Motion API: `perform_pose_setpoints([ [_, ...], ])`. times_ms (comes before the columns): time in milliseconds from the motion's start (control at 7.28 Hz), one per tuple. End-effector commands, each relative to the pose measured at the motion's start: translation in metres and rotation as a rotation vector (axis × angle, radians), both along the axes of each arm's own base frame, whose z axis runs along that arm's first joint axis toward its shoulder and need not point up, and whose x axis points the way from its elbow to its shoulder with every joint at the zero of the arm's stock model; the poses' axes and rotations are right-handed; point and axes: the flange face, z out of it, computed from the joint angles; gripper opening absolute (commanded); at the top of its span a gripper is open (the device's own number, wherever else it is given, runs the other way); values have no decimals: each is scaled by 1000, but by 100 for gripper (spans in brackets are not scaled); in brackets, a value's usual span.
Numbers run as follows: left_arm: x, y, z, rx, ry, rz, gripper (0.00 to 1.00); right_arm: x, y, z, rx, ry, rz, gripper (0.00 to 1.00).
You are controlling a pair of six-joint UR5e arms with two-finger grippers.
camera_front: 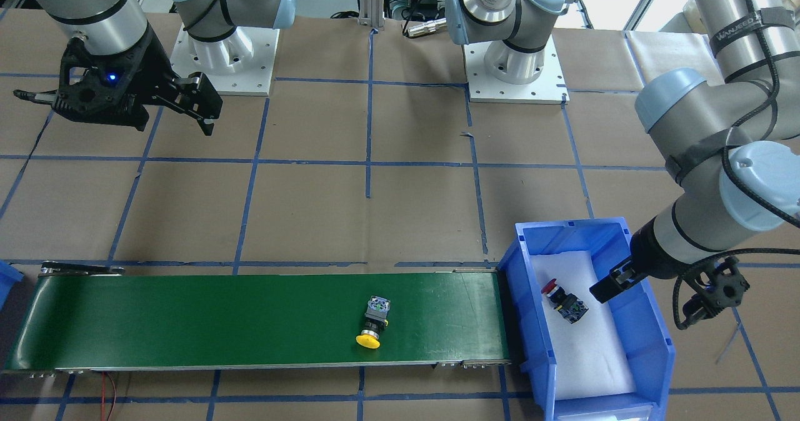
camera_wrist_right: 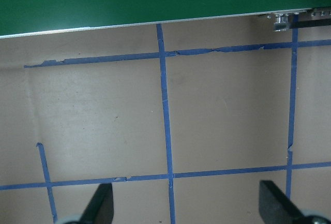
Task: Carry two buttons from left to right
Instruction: 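Grasp red button with left gripper while right gripper grasps yellow button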
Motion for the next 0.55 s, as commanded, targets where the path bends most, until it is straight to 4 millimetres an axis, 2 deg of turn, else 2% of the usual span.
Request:
perform_pose_setpoints([
  [0, -3, 8, -26, 48, 12, 31, 100, 25, -15, -13, -40, -16, 31, 99],
  [275, -7, 11, -39, 51, 15, 37, 99, 80, -33, -40, -90, -23, -64, 100],
  [412, -15, 11, -44, 45, 13, 37, 99, 101, -42, -54, -114, -29, -97, 100],
])
